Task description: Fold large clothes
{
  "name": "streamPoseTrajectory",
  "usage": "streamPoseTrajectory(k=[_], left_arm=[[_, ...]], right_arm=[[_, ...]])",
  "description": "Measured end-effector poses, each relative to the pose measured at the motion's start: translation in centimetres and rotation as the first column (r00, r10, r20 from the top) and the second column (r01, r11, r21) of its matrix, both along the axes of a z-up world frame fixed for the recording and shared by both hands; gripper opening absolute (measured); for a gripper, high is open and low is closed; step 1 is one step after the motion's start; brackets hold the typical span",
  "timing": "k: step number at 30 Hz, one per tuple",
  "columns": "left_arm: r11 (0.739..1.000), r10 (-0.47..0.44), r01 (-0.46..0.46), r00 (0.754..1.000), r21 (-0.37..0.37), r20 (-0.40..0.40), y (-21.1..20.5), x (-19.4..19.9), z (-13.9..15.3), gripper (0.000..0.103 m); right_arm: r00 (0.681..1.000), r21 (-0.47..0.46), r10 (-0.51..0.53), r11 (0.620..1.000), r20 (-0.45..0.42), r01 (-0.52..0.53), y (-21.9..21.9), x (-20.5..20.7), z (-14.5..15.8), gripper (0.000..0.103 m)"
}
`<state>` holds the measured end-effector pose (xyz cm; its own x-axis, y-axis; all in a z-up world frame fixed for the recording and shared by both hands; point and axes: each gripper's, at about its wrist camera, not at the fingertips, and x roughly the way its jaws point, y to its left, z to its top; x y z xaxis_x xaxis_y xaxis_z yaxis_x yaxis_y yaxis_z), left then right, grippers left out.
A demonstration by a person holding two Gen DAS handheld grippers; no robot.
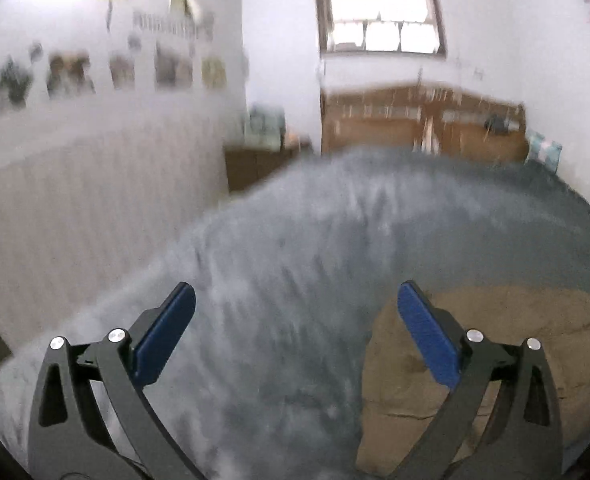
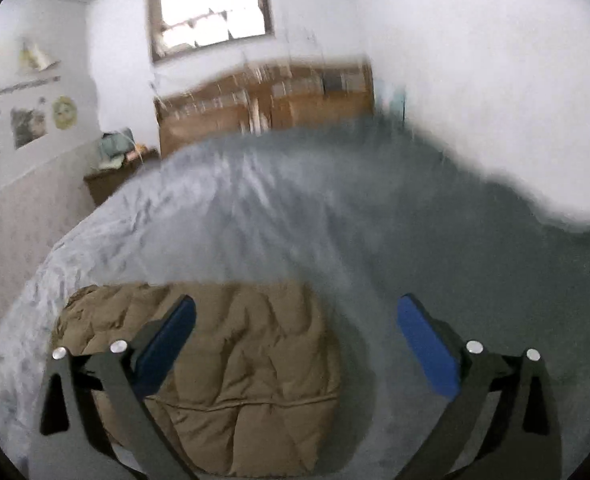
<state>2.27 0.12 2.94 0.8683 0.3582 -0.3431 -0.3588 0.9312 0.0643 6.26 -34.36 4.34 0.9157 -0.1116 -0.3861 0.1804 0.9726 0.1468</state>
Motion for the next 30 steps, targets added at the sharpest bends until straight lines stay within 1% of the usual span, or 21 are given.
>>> streamPoseTrajectory(k=[1, 2, 3, 4, 5, 7, 8, 9, 11, 12, 14, 16, 17, 18, 20, 22, 24, 25, 26, 28, 30], left_arm=[[1.000, -0.016, 0.016, 1.000, 0.001, 0.018, -1.1, -0.4, 1.6, 0.100], [0.999, -0.031, 0.031, 0.999, -0.006, 0.031, -2.5, -1.4, 2.4, 0.100], [0.999, -0.048, 0.050, 0.998, -0.021, 0.047, -3.5, -2.7, 2.9, 0.100], [0.996, -0.077, 0.079, 0.995, -0.040, 0.058, -4.5, -4.1, 3.2, 0.100], [0.994, -0.091, 0.094, 0.994, -0.049, 0.062, -5.1, -4.9, 3.5, 0.100], [0.994, -0.103, 0.105, 0.993, -0.040, 0.064, -6.1, -7.8, 2.9, 0.100], [0.993, -0.110, 0.111, 0.993, -0.031, 0.043, -6.4, -9.0, 2.5, 0.100], [0.993, -0.115, 0.115, 0.993, -0.025, 0.025, -6.8, -10.0, 2.0, 0.100], [0.992, -0.118, 0.118, 0.993, -0.045, 0.005, -7.4, -11.6, 0.3, 0.100], [0.990, -0.131, 0.130, 0.991, -0.045, -0.022, -7.6, -11.5, -0.2, 0.100], [0.990, -0.143, 0.142, 0.989, -0.014, -0.028, -7.1, -12.1, -0.7, 0.100], [0.992, -0.125, 0.124, 0.992, 0.018, 0.028, -7.2, -12.1, -0.1, 0.100], [0.991, -0.131, 0.130, 0.990, 0.024, 0.057, -7.0, -12.8, -0.1, 0.100], [0.989, -0.146, 0.144, 0.987, 0.028, 0.073, -7.4, -13.1, 0.0, 0.100], [0.986, -0.167, 0.165, 0.984, 0.033, 0.065, -7.4, -14.2, -0.3, 0.100], [0.983, -0.182, 0.181, 0.983, 0.037, 0.026, -7.5, -13.5, -0.6, 0.100], [0.981, -0.185, 0.185, 0.983, 0.063, 0.006, -7.5, -13.6, -0.8, 0.100], [0.979, -0.184, 0.182, 0.983, 0.088, 0.012, -7.0, -14.5, -0.5, 0.100], [0.978, -0.187, 0.185, 0.982, 0.095, 0.019, -7.3, -14.3, -0.3, 0.100], [0.977, -0.197, 0.193, 0.980, 0.085, 0.036, -7.7, -13.7, -0.2, 0.100], [0.977, -0.205, 0.202, 0.978, 0.064, 0.048, -7.0, -13.6, 0.0, 0.100]], right_arm=[[1.000, -0.058, -0.004, 0.998, 0.012, 0.004, 1.1, -1.7, 0.6, 0.101], [1.000, -0.113, -0.009, 0.994, 0.018, 0.011, 2.1, -3.2, 0.9, 0.101], [0.999, -0.150, -0.008, 0.989, 0.033, 0.013, 3.3, -4.4, 1.1, 0.101], [0.999, -0.163, -0.005, 0.987, 0.044, 0.012, 4.1, -5.6, 1.1, 0.101], [0.998, -0.162, -0.003, 0.987, 0.055, 0.012, 4.4, -7.1, 0.7, 0.101], [0.998, -0.094, 0.009, 0.996, 0.065, -0.003, 5.1, -9.4, 0.8, 0.101], [0.997, -0.071, 0.021, 0.997, 0.069, -0.016, 5.7, -10.2, 0.8, 0.101], [0.997, -0.068, 0.018, 0.998, 0.077, -0.013, 6.0, -11.0, 0.8, 0.101], [0.996, -0.072, -0.012, 0.997, 0.089, 0.018, 6.5, -12.2, 0.1, 0.101], [0.997, -0.072, -0.041, 0.996, 0.067, 0.046, 6.5, -11.9, -0.4, 0.101], [0.999, -0.024, -0.050, 0.998, -0.006, 0.050, 6.2, -11.2, -1.9, 0.101], [0.997, 0.025, -0.026, 0.999, -0.072, 0.028, 6.1, -10.7, -3.3, 0.101], [0.994, 0.035, -0.002, 0.999, -0.105, 0.005, 6.5, -10.4, -4.0, 0.101], [0.991, 0.022, 0.025, 1.000, -0.135, -0.022, 7.1, -9.8, -4.7, 0.101], [0.990, -0.007, 0.032, 0.999, -0.136, -0.034, 8.1, -10.0, -5.0, 0.101], [0.992, -0.043, 0.030, 0.998, -0.124, -0.035, 8.8, -10.5, -4.8, 0.101], [0.994, -0.029, 0.052, 0.998, -0.094, -0.055, 9.0, -10.8, -4.2, 0.101], [0.995, -0.022, 0.061, 0.998, -0.078, -0.063, 9.0, -11.0, -4.0, 0.101], [0.996, -0.022, 0.069, 0.997, -0.063, -0.070, 9.0, -11.3, -3.7, 0.101], [0.996, -0.037, 0.071, 0.997, -0.047, -0.073, 9.2, -11.9, -3.4, 0.101], [0.996, -0.031, 0.074, 0.997, -0.057, -0.076, 9.1, -11.6, -3.5, 0.101]])
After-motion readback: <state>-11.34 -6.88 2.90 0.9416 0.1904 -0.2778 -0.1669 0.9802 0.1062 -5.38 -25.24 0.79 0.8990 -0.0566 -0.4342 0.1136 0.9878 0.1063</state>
